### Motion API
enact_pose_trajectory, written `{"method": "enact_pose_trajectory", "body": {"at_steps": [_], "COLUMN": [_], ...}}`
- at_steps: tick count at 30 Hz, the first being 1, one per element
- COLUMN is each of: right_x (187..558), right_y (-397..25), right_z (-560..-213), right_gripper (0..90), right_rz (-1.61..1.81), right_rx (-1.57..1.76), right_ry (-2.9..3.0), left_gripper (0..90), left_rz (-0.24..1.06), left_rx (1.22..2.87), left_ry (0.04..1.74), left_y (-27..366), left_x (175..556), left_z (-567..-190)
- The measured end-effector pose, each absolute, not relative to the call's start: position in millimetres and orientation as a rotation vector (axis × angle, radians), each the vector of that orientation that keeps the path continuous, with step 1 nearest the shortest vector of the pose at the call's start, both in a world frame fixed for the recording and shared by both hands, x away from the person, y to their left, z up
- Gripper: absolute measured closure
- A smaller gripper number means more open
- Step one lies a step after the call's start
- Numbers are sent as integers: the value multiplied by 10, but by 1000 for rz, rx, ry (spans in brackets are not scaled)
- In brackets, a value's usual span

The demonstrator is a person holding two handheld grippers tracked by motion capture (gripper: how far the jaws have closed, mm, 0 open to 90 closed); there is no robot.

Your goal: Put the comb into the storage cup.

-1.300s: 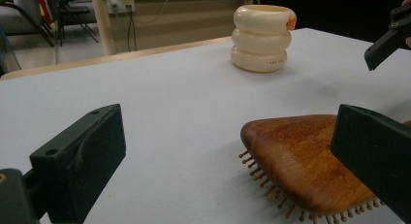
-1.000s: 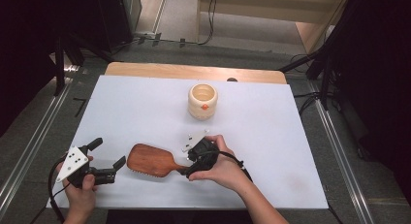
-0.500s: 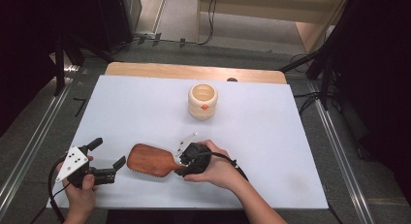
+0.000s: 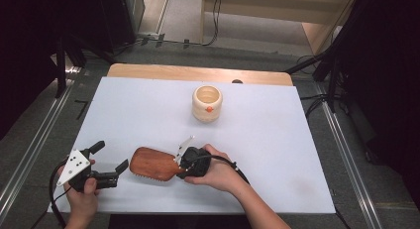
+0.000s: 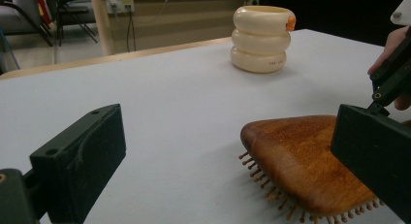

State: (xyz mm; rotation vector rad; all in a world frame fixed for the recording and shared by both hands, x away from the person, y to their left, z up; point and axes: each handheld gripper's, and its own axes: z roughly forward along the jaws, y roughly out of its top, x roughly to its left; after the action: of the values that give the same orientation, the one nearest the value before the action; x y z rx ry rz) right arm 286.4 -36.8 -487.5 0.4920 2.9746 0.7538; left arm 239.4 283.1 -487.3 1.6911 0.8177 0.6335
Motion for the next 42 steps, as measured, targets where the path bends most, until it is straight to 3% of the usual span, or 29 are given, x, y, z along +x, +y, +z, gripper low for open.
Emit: {"method": "enact_pose_trajectory", "body": {"at_steps": [6,42], "right_x": [2833,2685], "right_y": [-344,-713], "right_z": [-4878,-4822], "right_gripper": [700,706], "right_rz": [748,1056], "right_rx": [448,519], "right_ry": [2963,2769], "left_gripper": [0,0], "left_rz": [635,628], "left_rx": [1693,1684], "left_ry": [820,819], "left_y": [2828,2834], "left_x": [2393,2391], "left_z": [-4873,-4869]}}
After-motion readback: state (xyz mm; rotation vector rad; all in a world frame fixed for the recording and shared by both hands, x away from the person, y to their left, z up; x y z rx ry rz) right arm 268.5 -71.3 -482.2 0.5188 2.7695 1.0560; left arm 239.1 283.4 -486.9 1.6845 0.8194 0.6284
